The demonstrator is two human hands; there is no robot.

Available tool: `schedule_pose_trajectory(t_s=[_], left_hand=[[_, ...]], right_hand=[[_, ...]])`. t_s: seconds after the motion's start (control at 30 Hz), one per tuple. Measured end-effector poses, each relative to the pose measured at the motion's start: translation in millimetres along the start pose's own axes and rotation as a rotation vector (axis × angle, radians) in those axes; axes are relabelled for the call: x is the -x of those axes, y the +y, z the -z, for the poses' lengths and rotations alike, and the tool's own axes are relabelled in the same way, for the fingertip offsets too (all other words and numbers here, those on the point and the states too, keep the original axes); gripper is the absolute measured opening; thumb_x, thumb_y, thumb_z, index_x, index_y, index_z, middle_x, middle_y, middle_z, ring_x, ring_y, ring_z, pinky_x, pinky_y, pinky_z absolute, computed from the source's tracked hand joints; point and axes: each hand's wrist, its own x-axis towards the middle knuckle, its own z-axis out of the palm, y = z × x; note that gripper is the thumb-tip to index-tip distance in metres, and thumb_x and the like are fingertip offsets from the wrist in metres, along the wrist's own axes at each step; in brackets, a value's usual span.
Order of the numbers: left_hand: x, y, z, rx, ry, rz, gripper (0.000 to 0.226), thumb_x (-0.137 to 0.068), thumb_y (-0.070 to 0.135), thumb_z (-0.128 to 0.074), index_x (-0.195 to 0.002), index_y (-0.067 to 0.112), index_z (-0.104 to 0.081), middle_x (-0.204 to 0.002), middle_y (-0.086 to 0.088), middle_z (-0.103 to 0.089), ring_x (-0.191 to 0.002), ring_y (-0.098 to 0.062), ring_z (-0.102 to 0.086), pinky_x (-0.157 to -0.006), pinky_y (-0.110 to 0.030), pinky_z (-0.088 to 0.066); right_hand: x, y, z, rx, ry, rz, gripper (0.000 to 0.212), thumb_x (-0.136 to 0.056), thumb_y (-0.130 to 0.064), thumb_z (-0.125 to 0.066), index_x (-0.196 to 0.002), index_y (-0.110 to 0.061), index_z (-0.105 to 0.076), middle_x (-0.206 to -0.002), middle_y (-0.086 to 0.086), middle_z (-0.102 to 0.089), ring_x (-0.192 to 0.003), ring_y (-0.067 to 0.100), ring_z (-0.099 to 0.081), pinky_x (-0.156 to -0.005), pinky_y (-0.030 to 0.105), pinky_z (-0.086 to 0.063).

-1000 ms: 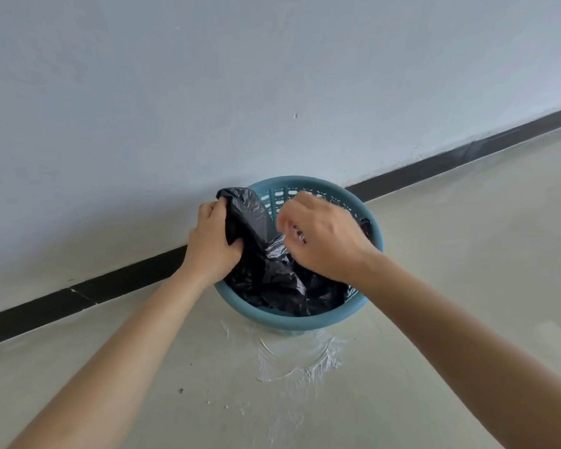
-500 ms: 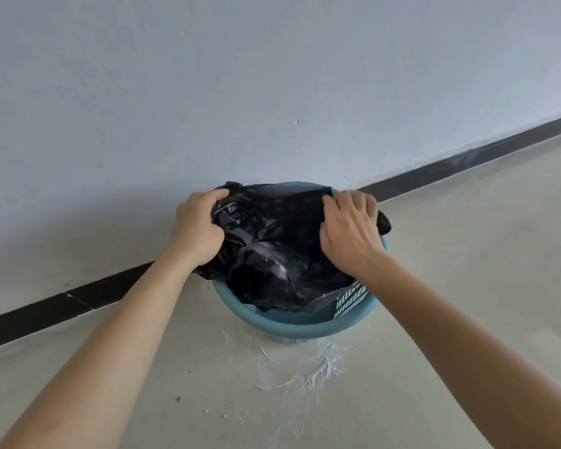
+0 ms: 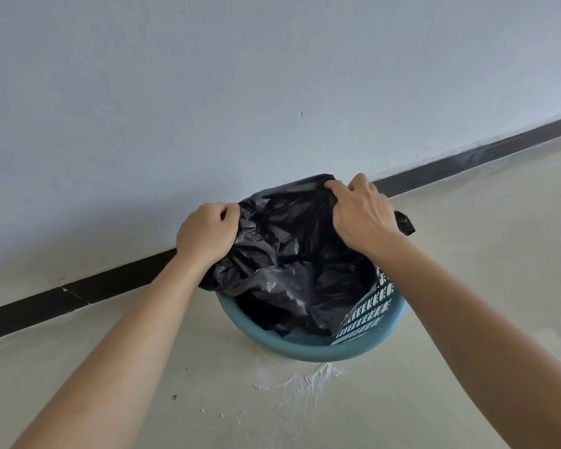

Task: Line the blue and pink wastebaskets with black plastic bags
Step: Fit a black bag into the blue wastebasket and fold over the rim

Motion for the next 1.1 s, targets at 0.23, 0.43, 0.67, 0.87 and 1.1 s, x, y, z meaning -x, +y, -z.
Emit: schedule_pose_trajectory(t_s=[0.23, 0.43, 0.67, 0.87, 1.1], left_hand=[[-4, -12, -3, 0.090, -0.329, 0.207, 0.051, -0.076, 0.063, -0.068, -0.084, 0.013, -0.072, -0.085, -0.001, -0.071, -0.083, -0.022, -0.067, -0.078, -0.035, -0.053], [-5, -6, 0, 0.182, -0.386, 0.323, 0.017, -0.081, 0.015, -0.071, -0.083, 0.015, -0.054, -0.079, -0.010, -0.051, -0.068, -0.021, -0.049, -0.059, -0.029, -0.035], [-1, -1, -8, 0.237, -0.302, 0.371, 0.015, -0.084, 0.009, -0.071, -0.078, 0.001, -0.061, -0.079, -0.010, -0.060, -0.071, -0.023, -0.056, -0.060, -0.027, -0.040], [6, -5, -15, 0.302, -0.167, 0.390, 0.014, -0.081, 0.007, -0.072, -0.088, -0.004, -0.067, -0.084, -0.012, -0.065, -0.077, -0.028, -0.061, -0.071, -0.030, -0.045], [21, -18, -13, 0.360, 0.087, 0.408, 0.022, -0.085, 0.019, -0.066, -0.105, 0.013, -0.061, -0.101, -0.003, -0.063, -0.095, -0.026, -0.062, -0.072, -0.033, -0.044]], right_hand=[[-15, -2, -7, 0.165, -0.124, -0.065, 0.055, -0.084, -0.042, -0.049, -0.135, -0.021, -0.051, -0.117, 0.013, -0.049, -0.107, 0.033, -0.050, -0.090, 0.043, -0.038], [-19, 4, 3, -0.087, -0.325, -0.172, 0.055, -0.080, -0.041, -0.056, -0.134, -0.029, -0.050, -0.115, 0.005, -0.061, -0.106, 0.030, -0.059, -0.076, 0.036, -0.038], [-23, 18, 8, -0.288, -0.483, -0.327, 0.029, -0.063, -0.040, -0.067, -0.075, -0.016, -0.058, -0.081, 0.003, -0.065, -0.079, 0.026, -0.063, -0.068, 0.033, -0.049], [-9, 45, 2, -0.702, -0.453, -0.434, 0.022, -0.068, -0.027, -0.075, -0.081, -0.011, -0.066, -0.081, 0.006, -0.069, -0.080, 0.028, -0.069, -0.085, 0.042, -0.058], [4, 57, -9, -0.664, -0.092, -0.571, 0.072, -0.068, -0.062, -0.079, -0.124, -0.023, -0.057, -0.116, -0.004, -0.061, -0.113, 0.019, -0.058, -0.099, 0.044, -0.050]])
